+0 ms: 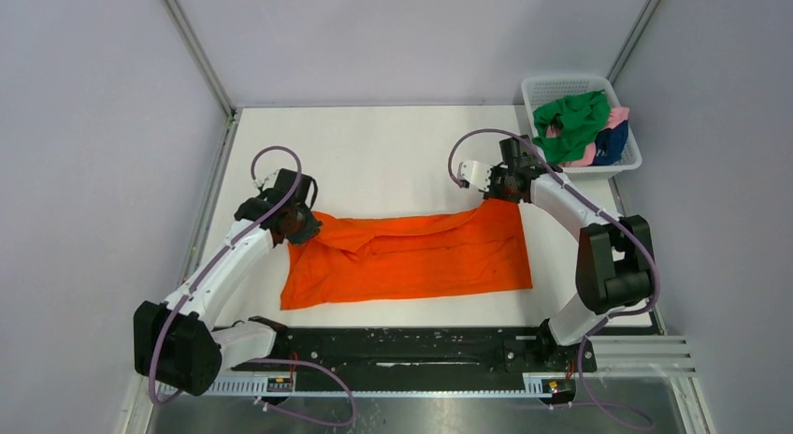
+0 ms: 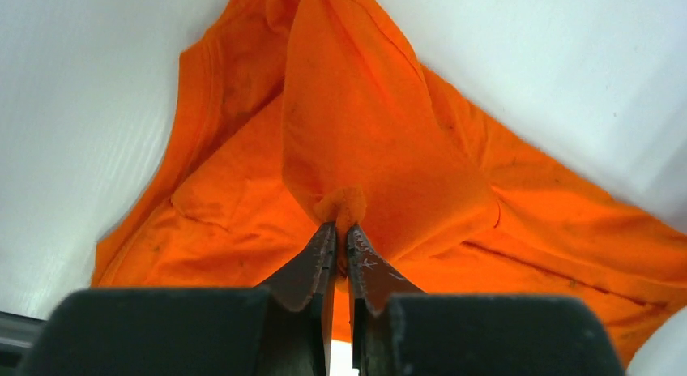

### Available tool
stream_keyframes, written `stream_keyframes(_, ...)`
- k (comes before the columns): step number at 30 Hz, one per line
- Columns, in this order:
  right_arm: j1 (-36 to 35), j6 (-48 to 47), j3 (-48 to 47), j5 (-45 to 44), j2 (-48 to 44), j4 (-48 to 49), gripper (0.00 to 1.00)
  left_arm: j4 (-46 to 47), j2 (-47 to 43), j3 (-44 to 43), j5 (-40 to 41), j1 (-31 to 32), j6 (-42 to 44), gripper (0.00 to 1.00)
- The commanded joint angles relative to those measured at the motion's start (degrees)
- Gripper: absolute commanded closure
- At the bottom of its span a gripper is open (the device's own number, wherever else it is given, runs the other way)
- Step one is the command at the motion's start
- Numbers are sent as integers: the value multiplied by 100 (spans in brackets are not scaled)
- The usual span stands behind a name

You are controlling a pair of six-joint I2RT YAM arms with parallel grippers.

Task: Fold and stack the t-shirts
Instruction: Fold the flattened tshirt in 1/3 of the way

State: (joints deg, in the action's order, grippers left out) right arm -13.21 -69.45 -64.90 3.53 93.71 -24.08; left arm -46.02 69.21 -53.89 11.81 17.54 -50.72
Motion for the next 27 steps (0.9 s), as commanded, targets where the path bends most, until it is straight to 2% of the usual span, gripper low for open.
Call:
stream_keyframes(1, -180, -228, 322, -524, -338, 929, 100, 62, -778, 397, -29, 150, -423, 100)
stream_keyframes(6, -186, -198, 510, -713, -571, 917, 100, -4, -1520, 926, -120, 228, -603, 100)
stream_keyframes(12, -205, -19, 757, -777, -840, 969, 97, -230, -1969, 1294, -176, 373, -734, 100)
stream_keyframes(21, -459, 772, 1931, -1341, -1114, 1945, 92, -241, -2211, 1967, -280, 567, -853, 95)
stream_keyframes(23, -455, 1011, 2165, -1608, -1179, 2007, 87, -142, -2290, 2176, -352, 628, -885, 94)
stream_keyframes(24, -454, 1060, 2274, -1754, -1238, 1973, 85, -115, -2342, 2309, -420, 640, -887, 93)
stream_keyframes(26, -478, 1284, 2435, -2127, -1407, 1973, 81, -147, -2513, 2422, -526, 689, -848, 84)
stream_keyframes(27, -488, 1400, 2460, -2206, -1538, 1860, 75, -209, -2627, 2454, -589, 716, -825, 70)
